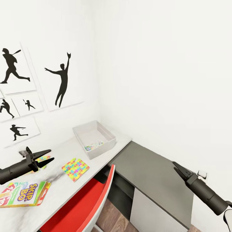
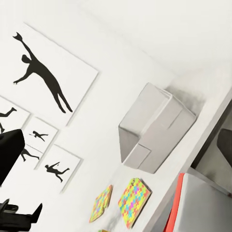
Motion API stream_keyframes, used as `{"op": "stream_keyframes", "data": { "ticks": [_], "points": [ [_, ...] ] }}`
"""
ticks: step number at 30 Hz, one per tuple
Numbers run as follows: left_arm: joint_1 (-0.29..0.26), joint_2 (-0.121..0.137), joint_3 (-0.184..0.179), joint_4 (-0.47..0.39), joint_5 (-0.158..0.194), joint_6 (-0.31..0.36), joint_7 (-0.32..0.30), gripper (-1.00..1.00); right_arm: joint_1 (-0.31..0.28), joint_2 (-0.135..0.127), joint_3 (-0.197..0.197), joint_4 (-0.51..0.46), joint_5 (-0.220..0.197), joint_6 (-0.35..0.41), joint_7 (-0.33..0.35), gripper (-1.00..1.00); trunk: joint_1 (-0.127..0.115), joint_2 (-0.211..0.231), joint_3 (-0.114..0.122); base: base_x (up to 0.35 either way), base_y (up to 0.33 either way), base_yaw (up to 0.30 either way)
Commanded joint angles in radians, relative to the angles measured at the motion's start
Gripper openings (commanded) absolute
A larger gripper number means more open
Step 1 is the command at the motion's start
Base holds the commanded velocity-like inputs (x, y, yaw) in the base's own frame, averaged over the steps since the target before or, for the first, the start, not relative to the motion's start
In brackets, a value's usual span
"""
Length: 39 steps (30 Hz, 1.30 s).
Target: Put all the toys in the child's room - the three board games (two on the bed and one on the table), the two jigsaw puzzles on the table, and the tennis ball on the table - inside the toy box on the table in the child's room.
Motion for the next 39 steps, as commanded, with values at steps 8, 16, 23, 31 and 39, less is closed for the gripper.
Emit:
{"op": "stream_keyframes", "data": {
  "ticks": [8, 16, 23, 31, 39],
  "points": [
    [-0.001, 0.038, 0.002, 0.011, 0.000, 0.009, -0.058, 1.00, -0.001, 0.000, -0.001, 0.000, -0.002, 0.006, 0.001, 1.00, 0.001, -0.002, -0.002, 0.000, 0.000, -0.013],
    [-0.002, 0.045, -0.003, 0.015, -0.007, 0.010, -0.097, 1.00, -0.001, 0.000, -0.001, 0.000, -0.002, 0.006, 0.001, 1.00, 0.001, -0.002, 0.000, 0.000, 0.000, -0.043],
    [-0.002, 0.045, -0.007, 0.016, -0.007, 0.010, -0.099, 1.00, -0.001, 0.000, -0.002, 0.000, -0.002, 0.006, 0.002, 1.00, 0.001, -0.002, 0.006, -0.103, 0.000, -0.191],
    [-0.002, 0.045, -0.009, 0.016, -0.007, 0.010, -0.100, 1.00, -0.001, 0.000, -0.001, 0.000, -0.002, 0.006, 0.002, 1.00, 0.001, -0.002, 0.015, -0.119, 0.000, -0.225],
    [-0.002, 0.045, -0.010, 0.016, -0.007, 0.010, -0.101, 1.00, -0.001, 0.000, -0.002, 0.000, -0.002, 0.006, 0.001, 1.00, 0.001, -0.002, 0.023, -0.010, 0.000, -0.228]
  ]
}}
